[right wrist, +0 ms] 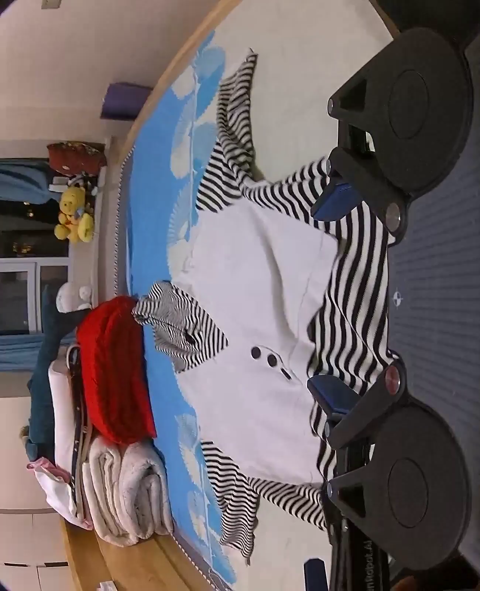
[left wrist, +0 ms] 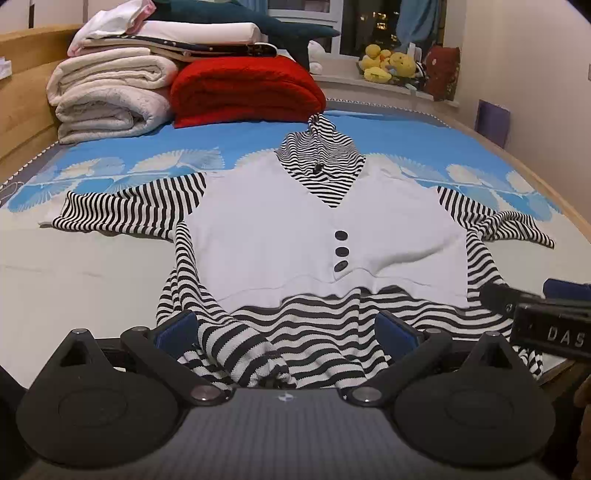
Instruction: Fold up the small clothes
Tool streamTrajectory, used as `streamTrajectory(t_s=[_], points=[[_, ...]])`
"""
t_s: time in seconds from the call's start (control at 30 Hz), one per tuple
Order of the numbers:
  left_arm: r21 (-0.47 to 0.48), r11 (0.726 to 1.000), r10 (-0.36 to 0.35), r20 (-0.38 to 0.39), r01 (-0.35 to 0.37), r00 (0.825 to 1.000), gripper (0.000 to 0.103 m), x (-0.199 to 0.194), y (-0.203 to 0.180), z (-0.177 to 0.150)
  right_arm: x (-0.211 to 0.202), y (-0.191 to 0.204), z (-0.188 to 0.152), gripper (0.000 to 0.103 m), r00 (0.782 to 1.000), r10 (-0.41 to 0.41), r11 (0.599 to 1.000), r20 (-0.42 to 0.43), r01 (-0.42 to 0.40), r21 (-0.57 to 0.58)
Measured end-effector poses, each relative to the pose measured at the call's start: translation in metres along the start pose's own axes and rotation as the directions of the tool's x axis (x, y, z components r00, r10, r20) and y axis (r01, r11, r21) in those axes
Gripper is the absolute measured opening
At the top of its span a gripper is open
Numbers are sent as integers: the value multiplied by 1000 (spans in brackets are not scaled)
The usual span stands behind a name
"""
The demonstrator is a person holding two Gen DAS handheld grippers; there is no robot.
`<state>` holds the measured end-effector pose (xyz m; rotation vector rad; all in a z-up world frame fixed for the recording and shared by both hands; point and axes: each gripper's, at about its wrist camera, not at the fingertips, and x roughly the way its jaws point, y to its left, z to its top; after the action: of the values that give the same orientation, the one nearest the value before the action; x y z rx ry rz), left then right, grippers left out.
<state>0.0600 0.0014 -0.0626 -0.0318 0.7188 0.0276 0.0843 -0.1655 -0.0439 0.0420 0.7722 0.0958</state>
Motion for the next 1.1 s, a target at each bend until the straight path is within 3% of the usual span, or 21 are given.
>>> streamTrajectory(t_s=[0.73,1.1], points=[[-10,1000,-13,-36,12,999,102,5,-3,-6,0,5,-9,90,1000,-13,999,18,14,-39],[-9,1000,-12,-153,11,988,102,21,-4,-17,19,8,-20,90,992,-21,999,-127,15,-46]])
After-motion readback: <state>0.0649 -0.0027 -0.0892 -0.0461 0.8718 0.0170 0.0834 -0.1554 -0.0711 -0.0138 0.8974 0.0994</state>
